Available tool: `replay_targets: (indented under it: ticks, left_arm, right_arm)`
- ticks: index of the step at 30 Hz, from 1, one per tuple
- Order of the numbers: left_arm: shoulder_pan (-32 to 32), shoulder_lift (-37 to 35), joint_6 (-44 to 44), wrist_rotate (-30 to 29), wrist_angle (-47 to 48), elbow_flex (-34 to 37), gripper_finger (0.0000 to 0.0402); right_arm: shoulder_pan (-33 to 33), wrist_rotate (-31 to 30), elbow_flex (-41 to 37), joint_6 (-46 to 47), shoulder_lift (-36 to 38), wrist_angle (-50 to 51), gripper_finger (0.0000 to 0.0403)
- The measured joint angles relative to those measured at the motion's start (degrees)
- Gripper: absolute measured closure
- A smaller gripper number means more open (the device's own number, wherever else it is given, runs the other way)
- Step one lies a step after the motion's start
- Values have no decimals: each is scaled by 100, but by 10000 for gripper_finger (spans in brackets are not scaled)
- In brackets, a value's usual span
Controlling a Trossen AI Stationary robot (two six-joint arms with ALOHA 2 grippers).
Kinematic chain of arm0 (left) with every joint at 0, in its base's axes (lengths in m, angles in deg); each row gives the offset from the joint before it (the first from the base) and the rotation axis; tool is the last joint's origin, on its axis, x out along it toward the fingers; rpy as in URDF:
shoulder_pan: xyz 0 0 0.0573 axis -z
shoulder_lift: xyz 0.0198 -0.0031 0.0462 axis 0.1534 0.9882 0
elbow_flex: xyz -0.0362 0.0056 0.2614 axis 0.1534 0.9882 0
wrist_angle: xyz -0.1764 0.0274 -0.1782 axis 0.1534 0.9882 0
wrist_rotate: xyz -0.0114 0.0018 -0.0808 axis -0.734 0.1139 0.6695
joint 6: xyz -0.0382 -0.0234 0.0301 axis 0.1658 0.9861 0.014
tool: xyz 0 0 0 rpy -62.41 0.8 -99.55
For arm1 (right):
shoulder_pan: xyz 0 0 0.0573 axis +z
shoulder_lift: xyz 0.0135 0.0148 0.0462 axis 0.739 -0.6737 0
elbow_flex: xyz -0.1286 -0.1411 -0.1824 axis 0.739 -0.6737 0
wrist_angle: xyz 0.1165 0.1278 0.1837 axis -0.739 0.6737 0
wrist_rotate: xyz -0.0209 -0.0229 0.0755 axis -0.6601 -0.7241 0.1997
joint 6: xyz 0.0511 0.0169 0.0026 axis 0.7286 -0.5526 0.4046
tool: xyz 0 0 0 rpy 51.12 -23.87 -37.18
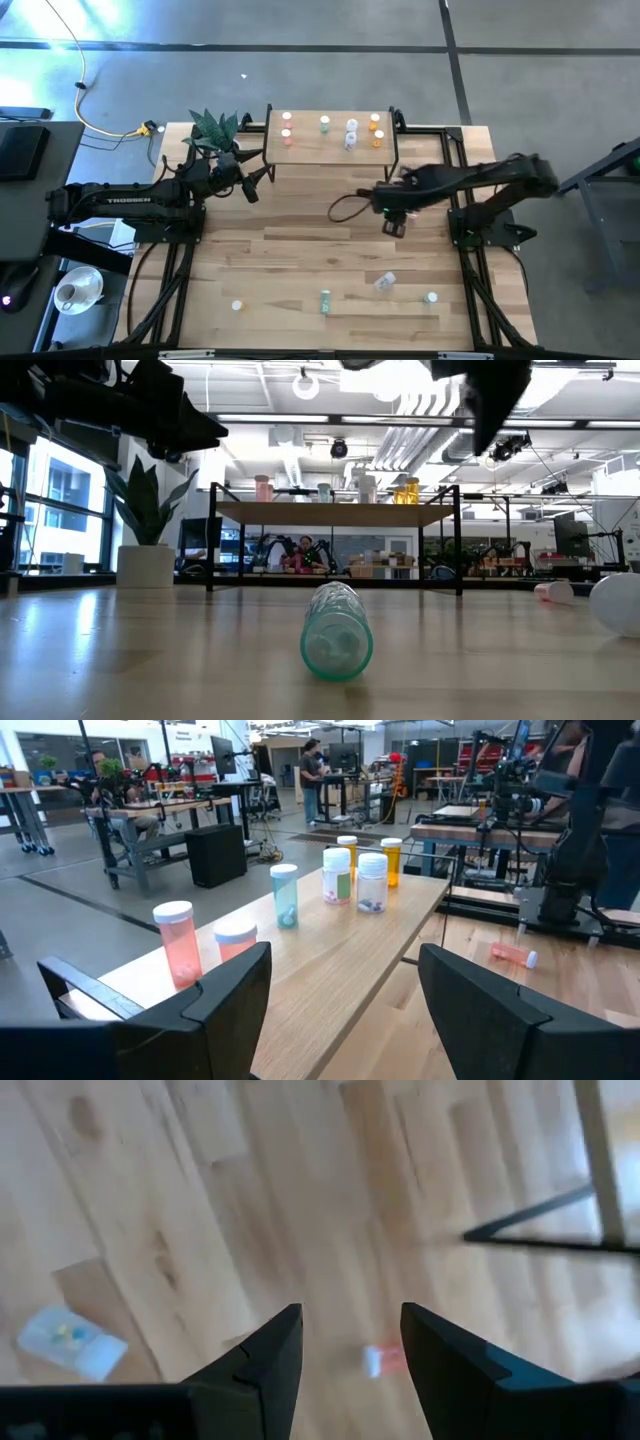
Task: Pick and place medicine bottles onto shelf by color
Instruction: Put the right blue pill bottle aligned with the other blue pill bottle on the shelf
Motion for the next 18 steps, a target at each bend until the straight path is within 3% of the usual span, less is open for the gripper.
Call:
replay_targets:
  ticks: [9, 18]
  left_arm:
    - [1, -2, 3, 0, 0, 0, 159]
    - [0, 0, 162, 0, 1, 1, 159]
  right_arm:
    - [1548, 17, -1189, 1937, 1213, -266, 240]
    - [3451, -30, -1702, 3387, 1308, -1008, 240]
